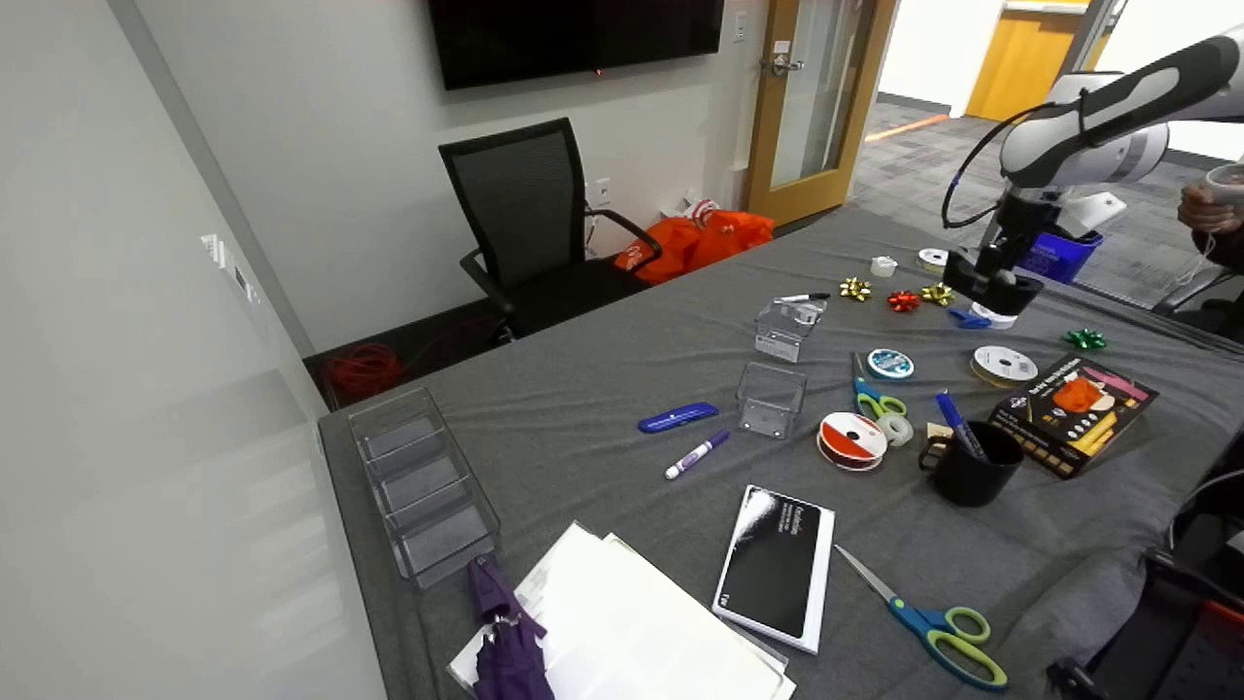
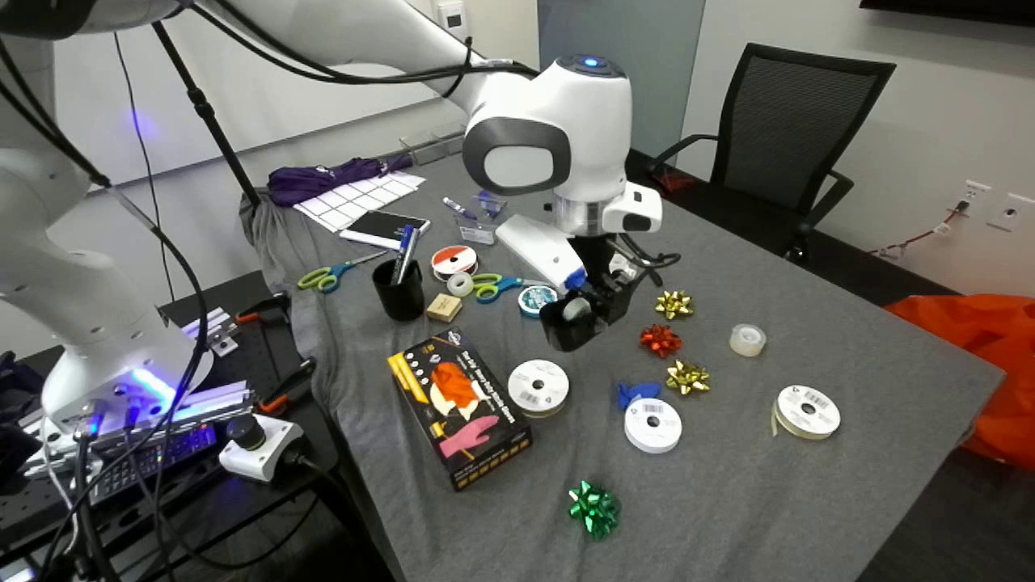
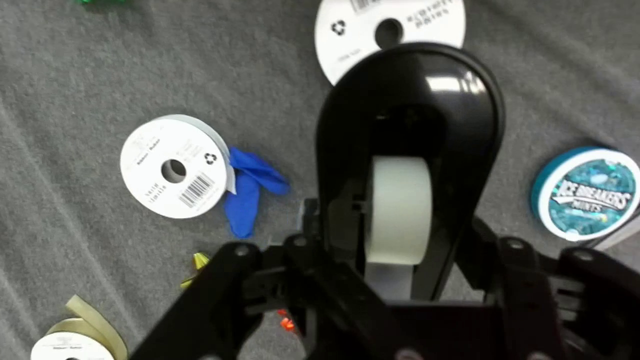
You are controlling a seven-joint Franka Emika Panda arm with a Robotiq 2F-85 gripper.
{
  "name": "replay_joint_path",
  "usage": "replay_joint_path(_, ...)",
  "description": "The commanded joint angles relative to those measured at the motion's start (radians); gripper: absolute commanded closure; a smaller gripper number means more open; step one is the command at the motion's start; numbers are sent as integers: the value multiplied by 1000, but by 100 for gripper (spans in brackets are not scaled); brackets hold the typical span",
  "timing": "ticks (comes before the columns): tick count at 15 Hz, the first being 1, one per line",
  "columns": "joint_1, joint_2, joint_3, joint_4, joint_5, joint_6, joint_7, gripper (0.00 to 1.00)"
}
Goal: Move the black object to the left
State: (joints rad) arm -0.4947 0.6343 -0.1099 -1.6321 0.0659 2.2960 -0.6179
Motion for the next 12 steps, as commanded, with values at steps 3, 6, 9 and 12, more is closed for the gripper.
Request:
replay_joint_path(3, 86, 40, -9, 94, 17, -155, 277, 62)
replay_joint_path(6, 109, 90, -12, 128, 26, -136, 397, 62)
replay_joint_path(9, 111, 163, -10, 167, 34, -83, 472, 62)
replay_joint_path(12, 105, 232, -4, 215, 62, -47, 534, 62)
